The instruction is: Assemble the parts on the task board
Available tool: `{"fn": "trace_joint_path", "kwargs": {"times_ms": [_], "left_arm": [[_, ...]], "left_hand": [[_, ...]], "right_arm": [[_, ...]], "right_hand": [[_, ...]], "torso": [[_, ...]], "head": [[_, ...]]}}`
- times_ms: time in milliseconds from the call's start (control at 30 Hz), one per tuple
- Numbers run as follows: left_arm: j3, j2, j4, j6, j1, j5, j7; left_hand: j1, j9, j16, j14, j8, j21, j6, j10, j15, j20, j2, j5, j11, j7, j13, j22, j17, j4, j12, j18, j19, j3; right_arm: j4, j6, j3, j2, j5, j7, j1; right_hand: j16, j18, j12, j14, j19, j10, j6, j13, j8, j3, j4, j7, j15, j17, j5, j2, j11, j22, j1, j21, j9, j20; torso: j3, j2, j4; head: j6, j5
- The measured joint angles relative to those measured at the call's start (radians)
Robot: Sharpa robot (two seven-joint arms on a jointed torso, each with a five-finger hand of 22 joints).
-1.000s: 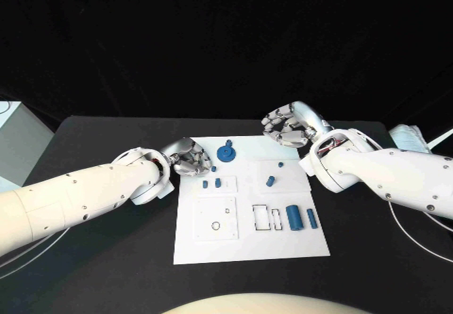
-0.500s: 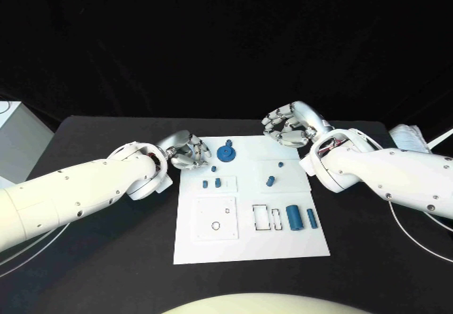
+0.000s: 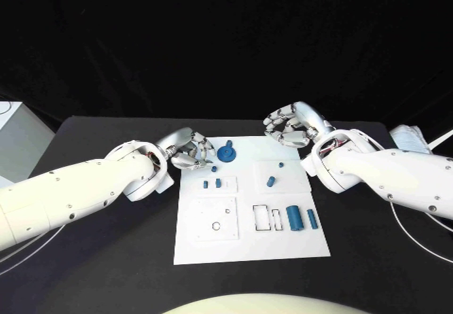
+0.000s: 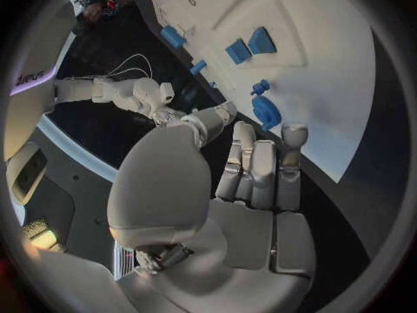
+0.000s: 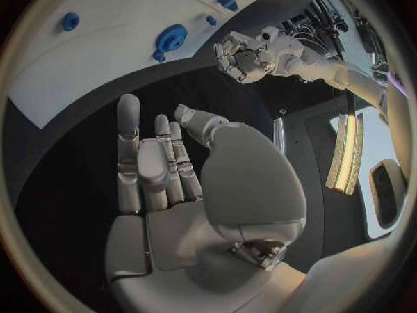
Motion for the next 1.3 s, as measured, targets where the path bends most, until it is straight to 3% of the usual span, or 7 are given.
{"fn": "trace_joint_path", "kwargs": {"times_ms": [133,467,600,700,1033,1167,1300], "left_arm": [[0.0,0.006,-0.002,0.013,0.0,-0.006,0.01],[-0.002,0.035,-0.034,0.022,0.0,-0.042,0.014],[-0.004,0.043,-0.046,0.022,0.0,-0.061,0.013],[-0.007,0.05,-0.053,0.025,0.0,-0.073,0.01],[-0.012,0.066,-0.067,0.039,-0.002,-0.099,0.0],[-0.013,0.068,-0.071,0.045,-0.002,-0.103,-0.005],[-0.013,0.071,-0.076,0.048,-0.002,-0.106,-0.009]], "left_hand": [[0.0,0.0,0.023,0.026,0.008,0.033,0.005,0.004,-0.002,-0.001,0.0,0.0,-0.004,-0.004,0.014,0.025,0.044,0.002,0.027,0.0,0.032,-0.01],[-0.012,-0.005,0.029,0.026,0.008,0.054,-0.005,-0.004,-0.002,0.0,-0.012,0.0,-0.003,-0.006,0.025,0.037,0.05,0.007,0.047,0.0,0.052,-0.037],[-0.004,-0.011,0.058,0.066,0.017,0.1,0.001,-0.003,-0.006,-0.006,-0.004,0.0,-0.004,-0.012,0.042,0.067,0.11,0.007,0.084,0.0,0.091,-0.054],[-0.002,-0.013,0.066,0.071,0.023,0.111,0.009,0.0,-0.011,-0.008,-0.002,0.0,-0.007,-0.018,0.053,0.078,0.128,0.006,0.104,-0.016,0.096,-0.058],[0.007,-0.023,0.077,0.092,0.028,0.142,0.044,0.081,-0.018,-0.012,0.007,0.0,-0.024,-0.026,0.177,0.098,0.163,0.011,0.176,-0.016,0.121,-0.063],[0.007,-0.025,0.081,0.096,0.028,0.142,0.048,0.083,-0.021,-0.012,0.007,0.0,-0.025,-0.029,0.188,0.1,0.165,0.011,0.181,-0.016,0.121,-0.063],[0.013,-0.029,0.087,0.106,0.028,0.155,0.059,0.114,-0.024,-0.015,0.024,0.0,-0.03,-0.033,0.222,0.105,0.179,0.011,0.199,-0.016,0.132,-0.063]], "right_arm": [[0.0,0.0,0.0,0.0,0.0,0.0,0.0],[0.001,0.0,0.0,0.0,0.0,0.0,0.0],[0.001,0.0,0.0,0.0,0.0,0.0,0.0],[0.001,0.0,0.0,0.001,0.0,0.0,0.0],[0.001,0.0,0.0,0.001,0.0,0.0,0.0],[0.001,0.0,0.0,0.001,0.0,0.0,0.0],[0.001,0.0,0.0,0.001,0.0,0.0,0.0]], "right_hand": [[0.0,0.0,0.0,0.0,0.0,0.0,0.0,0.0,0.0,0.0,0.0,0.0,0.0,0.0,0.0,0.0,0.0,0.0,0.0,0.0,0.0,0.0],[0.0,0.0,0.0,0.0,0.0,0.0,0.0,0.0,0.0,0.0,0.0,0.0,0.0,0.0,0.0,0.0,0.0,0.0,0.0,0.0,0.0,0.0],[0.0,0.0,0.0,0.0,0.0,0.0,0.0,0.0,0.0,0.0,0.0,0.0,0.0,0.0,0.0,0.0,0.0,0.0,0.0,0.0,0.0,0.0],[0.0,0.0,0.0,0.0,0.0,0.0,0.0,0.0,0.0,0.0,0.0,0.0,0.0,0.0,0.0,0.0,0.0,0.0,0.0,0.0,0.0,0.0],[0.0,0.0,-0.005,0.0,0.0,0.0,-0.004,-0.006,0.0,0.0,0.0,0.004,0.0,0.0,0.0,0.0,0.0,0.001,0.0,0.0,0.001,0.0],[0.0,0.0,-0.005,0.0,0.0,0.0,-0.004,-0.006,0.0,0.0,0.0,0.004,0.0,0.0,0.0,0.0,0.0,0.001,0.0,0.0,0.001,0.0],[0.0,0.0,-0.005,0.0,0.0,0.0,-0.004,-0.006,0.0,0.0,0.0,0.003,0.0,0.0,0.0,0.0,0.0,0.001,0.0,0.0,0.001,0.0]], "torso": [[0.0,0.0,0.0001],[-0.0003,0.001,0.0002],[-0.0003,0.001,0.0005],[-0.0003,0.001,0.0006],[-0.0007,0.001,0.0005],[-0.0003,0.0,0.0006],[-0.0001,0.0,0.0009]], "head": [[0.001,0.001],[0.002,0.002],[0.001,0.002],[0.0,0.002],[0.0,0.0],[0.0,-0.001],[-0.001,-0.001]]}}
